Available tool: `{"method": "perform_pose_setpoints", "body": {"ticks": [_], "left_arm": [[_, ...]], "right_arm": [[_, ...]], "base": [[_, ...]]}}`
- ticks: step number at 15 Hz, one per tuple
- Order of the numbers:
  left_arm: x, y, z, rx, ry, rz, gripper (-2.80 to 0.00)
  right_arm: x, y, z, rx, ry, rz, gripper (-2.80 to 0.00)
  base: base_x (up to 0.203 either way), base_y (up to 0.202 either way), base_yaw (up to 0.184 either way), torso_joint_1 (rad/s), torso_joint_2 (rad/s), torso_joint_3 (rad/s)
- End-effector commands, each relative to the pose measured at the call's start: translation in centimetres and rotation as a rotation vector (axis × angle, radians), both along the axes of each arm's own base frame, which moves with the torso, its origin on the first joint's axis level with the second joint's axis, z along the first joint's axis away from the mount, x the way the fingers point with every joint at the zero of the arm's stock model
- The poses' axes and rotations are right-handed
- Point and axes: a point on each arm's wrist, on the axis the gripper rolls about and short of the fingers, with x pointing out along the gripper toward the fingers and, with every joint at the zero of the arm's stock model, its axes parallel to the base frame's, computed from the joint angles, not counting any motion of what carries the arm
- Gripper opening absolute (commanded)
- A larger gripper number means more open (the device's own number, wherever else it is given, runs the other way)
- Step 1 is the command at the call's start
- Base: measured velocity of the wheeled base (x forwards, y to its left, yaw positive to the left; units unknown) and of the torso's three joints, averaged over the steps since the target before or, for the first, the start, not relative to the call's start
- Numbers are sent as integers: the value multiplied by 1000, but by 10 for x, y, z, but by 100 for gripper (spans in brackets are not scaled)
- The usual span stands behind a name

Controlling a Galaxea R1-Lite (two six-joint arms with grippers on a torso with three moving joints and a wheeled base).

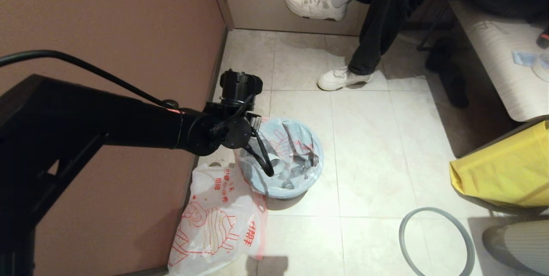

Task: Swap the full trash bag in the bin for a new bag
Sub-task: Place the trash bag on the floor

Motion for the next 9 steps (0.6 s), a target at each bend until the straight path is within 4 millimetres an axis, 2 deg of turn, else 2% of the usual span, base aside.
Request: {"method": "perform_pose_setpoints", "body": {"ticks": [1, 3, 4, 5, 7, 9], "left_arm": [[9, 4, -20, 28, 38, 33, -280], [21, 2, -40, 50, 54, 74, -280], [26, 0, -42, 42, 41, 79, -280], [29, -1, -38, 35, 21, 88, 0], [30, -1, -38, 39, 22, 98, 0], [37, 10, -50, 58, 52, 124, 0]], "right_arm": [[0, 0, 0, 0, 1, 0, -280], [0, 0, 0, 0, 1, 0, -280], [0, 0, 0, 0, 1, 0, -280], [0, 0, 0, 0, 1, 0, -280], [0, 0, 0, 0, 1, 0, -280], [0, 0, 0, 0, 1, 0, -280]], "base": [[0, 0, 0, 0, 0, 0], [0, 0, 0, 0, 0, 0], [0, 0, 0, 0, 0, 0], [0, 0, 0, 0, 0, 0], [0, 0, 0, 0, 0, 0], [0, 0, 0, 0, 0, 0]]}}
